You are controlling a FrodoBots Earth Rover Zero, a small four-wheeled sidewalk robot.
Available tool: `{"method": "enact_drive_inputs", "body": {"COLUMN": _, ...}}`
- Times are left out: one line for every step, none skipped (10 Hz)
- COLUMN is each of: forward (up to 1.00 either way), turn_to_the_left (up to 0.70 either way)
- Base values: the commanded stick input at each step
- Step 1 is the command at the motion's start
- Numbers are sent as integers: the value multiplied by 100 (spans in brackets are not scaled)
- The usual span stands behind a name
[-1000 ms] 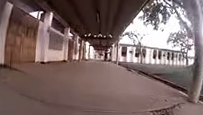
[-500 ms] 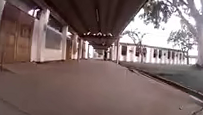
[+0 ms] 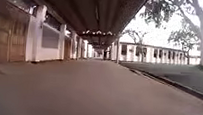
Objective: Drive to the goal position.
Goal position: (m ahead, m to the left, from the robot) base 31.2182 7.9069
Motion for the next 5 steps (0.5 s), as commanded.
{"method": "enact_drive_inputs", "body": {"forward": 70, "turn_to_the_left": 0}}
{"method": "enact_drive_inputs", "body": {"forward": 70, "turn_to_the_left": 0}}
{"method": "enact_drive_inputs", "body": {"forward": 70, "turn_to_the_left": 0}}
{"method": "enact_drive_inputs", "body": {"forward": 70, "turn_to_the_left": 0}}
{"method": "enact_drive_inputs", "body": {"forward": 70, "turn_to_the_left": 0}}
